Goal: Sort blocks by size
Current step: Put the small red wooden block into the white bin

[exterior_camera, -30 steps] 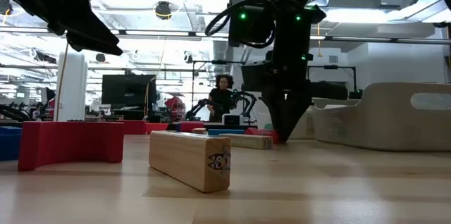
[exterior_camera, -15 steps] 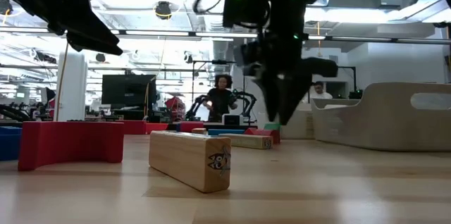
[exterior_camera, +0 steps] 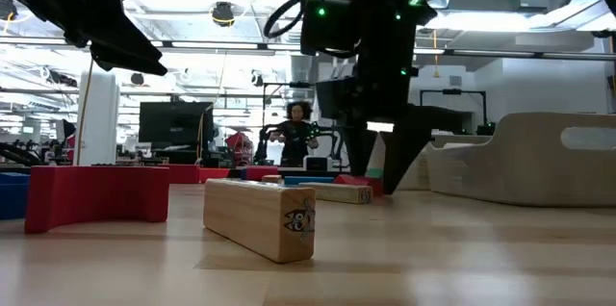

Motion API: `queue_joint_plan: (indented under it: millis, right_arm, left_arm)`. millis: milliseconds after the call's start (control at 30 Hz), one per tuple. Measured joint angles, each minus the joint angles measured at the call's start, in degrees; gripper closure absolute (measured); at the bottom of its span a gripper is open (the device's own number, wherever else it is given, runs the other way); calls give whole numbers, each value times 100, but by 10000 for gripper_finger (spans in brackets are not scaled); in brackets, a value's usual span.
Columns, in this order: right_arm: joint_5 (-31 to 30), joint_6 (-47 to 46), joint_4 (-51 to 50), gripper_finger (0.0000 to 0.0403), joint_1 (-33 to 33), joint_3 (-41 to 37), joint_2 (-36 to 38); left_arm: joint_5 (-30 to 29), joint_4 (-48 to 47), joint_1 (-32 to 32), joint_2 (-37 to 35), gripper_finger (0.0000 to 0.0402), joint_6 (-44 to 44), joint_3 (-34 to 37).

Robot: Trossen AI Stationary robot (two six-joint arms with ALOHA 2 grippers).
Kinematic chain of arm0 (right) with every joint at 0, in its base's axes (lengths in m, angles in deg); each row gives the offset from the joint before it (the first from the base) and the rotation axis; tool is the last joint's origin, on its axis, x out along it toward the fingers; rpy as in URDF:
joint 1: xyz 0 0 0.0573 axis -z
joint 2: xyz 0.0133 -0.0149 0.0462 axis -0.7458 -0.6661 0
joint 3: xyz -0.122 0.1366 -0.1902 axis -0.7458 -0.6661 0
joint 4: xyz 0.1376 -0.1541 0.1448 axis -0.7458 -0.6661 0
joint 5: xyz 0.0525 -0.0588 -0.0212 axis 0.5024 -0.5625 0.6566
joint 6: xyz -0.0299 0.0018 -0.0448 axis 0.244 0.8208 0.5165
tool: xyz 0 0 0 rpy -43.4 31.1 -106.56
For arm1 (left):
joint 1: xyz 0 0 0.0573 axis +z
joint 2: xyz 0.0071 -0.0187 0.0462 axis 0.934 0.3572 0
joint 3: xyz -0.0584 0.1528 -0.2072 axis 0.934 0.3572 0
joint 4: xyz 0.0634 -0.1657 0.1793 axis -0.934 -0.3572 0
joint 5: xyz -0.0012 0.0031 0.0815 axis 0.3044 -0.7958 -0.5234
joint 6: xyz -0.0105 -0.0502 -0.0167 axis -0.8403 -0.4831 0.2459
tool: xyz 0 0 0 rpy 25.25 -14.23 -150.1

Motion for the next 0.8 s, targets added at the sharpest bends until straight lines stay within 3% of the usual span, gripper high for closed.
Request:
queue_joint_plan:
  millis: [333, 600, 800]
  right_arm:
    - [439, 123, 599, 159, 34, -110, 7]
    - [722, 114, 667, 255, 96, -189, 15]
    - [657, 67, 694, 255, 114, -194, 23]
  left_arm:
    - [11, -4, 2, -13, 194, 18, 0]
    - [20, -5, 2, -13, 194, 20, 0]
    - [20, -7, 2, -13, 194, 22, 0]
